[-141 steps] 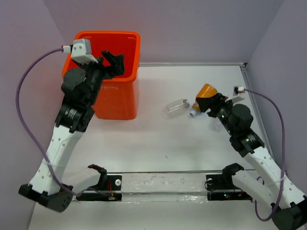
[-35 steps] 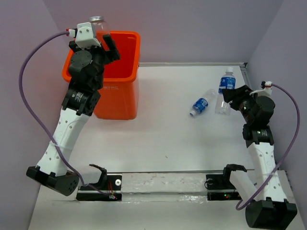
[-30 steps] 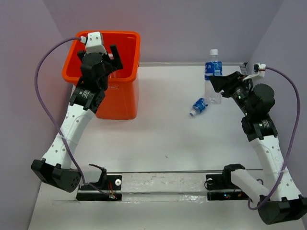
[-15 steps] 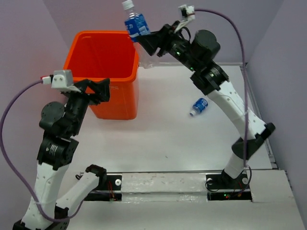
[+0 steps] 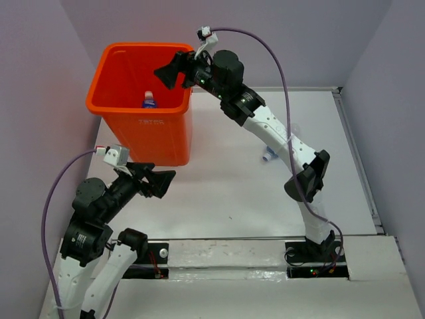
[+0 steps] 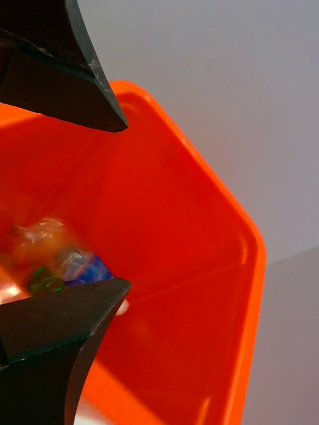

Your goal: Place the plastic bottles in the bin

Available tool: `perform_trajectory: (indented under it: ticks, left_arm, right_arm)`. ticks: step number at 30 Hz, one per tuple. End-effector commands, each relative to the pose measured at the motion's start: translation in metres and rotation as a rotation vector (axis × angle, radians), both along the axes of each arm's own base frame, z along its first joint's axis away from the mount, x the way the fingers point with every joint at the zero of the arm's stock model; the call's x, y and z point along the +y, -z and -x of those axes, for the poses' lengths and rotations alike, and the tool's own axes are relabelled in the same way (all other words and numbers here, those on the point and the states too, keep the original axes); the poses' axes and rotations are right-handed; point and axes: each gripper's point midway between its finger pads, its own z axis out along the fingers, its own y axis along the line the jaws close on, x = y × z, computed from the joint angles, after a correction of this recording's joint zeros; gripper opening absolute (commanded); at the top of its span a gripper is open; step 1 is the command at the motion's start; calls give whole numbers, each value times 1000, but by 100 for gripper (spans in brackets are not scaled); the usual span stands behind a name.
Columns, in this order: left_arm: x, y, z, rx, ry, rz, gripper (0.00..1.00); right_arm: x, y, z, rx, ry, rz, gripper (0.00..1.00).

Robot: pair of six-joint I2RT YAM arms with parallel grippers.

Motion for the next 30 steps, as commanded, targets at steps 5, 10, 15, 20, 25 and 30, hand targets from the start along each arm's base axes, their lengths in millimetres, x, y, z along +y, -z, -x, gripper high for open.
perform_trajectory:
  ticks: [5, 10, 15, 20, 25, 30]
  left_arm:
    - [-7, 31, 28, 71, 93, 7, 99]
    - [-9, 46, 20, 104, 91, -23, 99]
    - [-13, 59, 12, 126, 104, -42, 99]
    - [-15, 75, 8, 149, 110, -59, 99]
    - [-16, 72, 10, 128, 126, -61, 99]
    - [-19, 73, 8, 129, 138, -63, 99]
  right_arm:
    - [-178, 12, -11, 44, 474, 53, 95]
    - [-314, 151, -25, 318, 865, 231, 100]
    - [-404, 240, -9, 475, 1089, 347, 100]
    - [-422, 296, -26, 613, 1075, 380, 100]
    - [-430, 355, -49, 742, 1077, 424, 100]
    - [-425, 400, -55, 849, 1049, 416, 92]
